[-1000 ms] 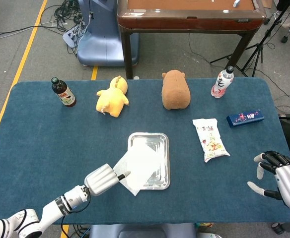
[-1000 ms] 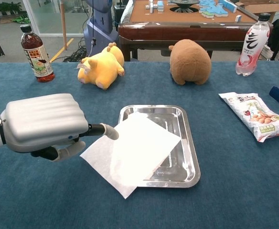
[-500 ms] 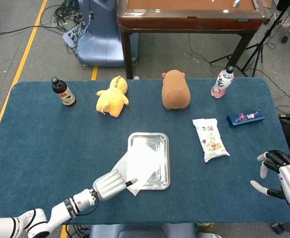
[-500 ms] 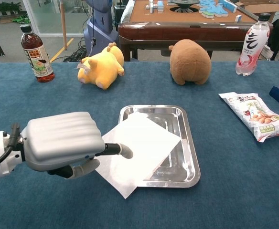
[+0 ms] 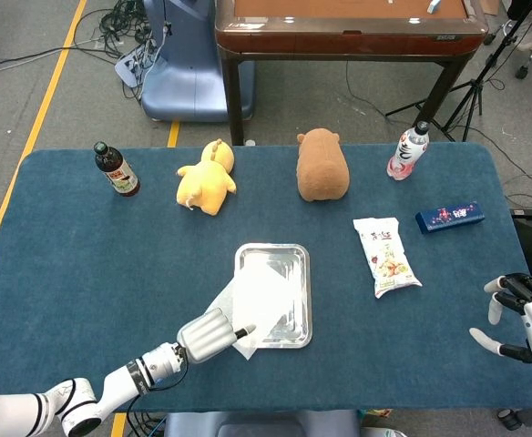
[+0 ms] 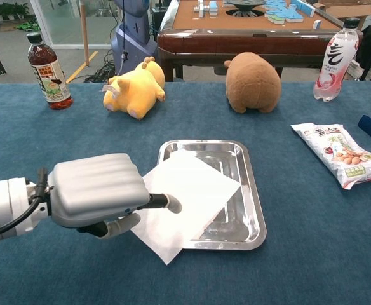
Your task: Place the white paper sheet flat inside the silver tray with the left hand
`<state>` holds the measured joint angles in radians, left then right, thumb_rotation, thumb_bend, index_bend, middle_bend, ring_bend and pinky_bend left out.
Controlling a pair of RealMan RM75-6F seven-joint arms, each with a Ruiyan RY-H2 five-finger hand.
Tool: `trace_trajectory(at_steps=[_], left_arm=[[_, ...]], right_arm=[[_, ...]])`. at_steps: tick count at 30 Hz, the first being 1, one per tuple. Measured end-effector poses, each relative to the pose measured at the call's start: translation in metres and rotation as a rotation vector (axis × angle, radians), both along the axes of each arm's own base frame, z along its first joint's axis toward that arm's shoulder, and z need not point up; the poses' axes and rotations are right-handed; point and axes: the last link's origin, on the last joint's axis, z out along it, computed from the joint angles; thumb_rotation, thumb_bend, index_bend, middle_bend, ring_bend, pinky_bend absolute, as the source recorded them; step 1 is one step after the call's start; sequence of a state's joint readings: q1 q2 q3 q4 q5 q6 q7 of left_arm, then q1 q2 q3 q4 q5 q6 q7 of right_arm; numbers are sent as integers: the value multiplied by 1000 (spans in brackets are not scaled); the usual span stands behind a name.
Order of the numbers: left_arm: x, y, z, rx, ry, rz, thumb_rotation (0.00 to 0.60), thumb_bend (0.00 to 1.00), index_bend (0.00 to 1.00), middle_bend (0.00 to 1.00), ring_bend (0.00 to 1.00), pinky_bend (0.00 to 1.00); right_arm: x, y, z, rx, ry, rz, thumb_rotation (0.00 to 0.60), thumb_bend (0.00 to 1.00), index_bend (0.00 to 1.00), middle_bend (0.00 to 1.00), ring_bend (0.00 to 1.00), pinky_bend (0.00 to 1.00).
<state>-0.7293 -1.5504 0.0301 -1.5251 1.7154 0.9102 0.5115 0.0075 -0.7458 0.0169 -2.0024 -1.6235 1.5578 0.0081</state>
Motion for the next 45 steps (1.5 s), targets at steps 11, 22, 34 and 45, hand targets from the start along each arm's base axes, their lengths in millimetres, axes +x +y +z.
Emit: trace_trajectory(at_steps=[11,22,34,45], left_arm=[[-7,6,-10,34,75,16,600,622,226,1000,909,946],[-5,3,-18,47,121,26,600,629,229,1000,916,941],[7,-2,-22,57,138,26,600,639,230,1000,917,941],[15,-2,-26,67,160,15,600,642,230,1000,917,941]], right_arm=[[0,0,1,-5,-8,3,600,105,678,409,264,360],[0,0,2,-8,-13,8,600,106,678,409,264,360],[2,1,3,-16,-21,18,600,105,678,409,264,360],[3,3,6,-27,-26,23,600,105,678,409,264,360]])
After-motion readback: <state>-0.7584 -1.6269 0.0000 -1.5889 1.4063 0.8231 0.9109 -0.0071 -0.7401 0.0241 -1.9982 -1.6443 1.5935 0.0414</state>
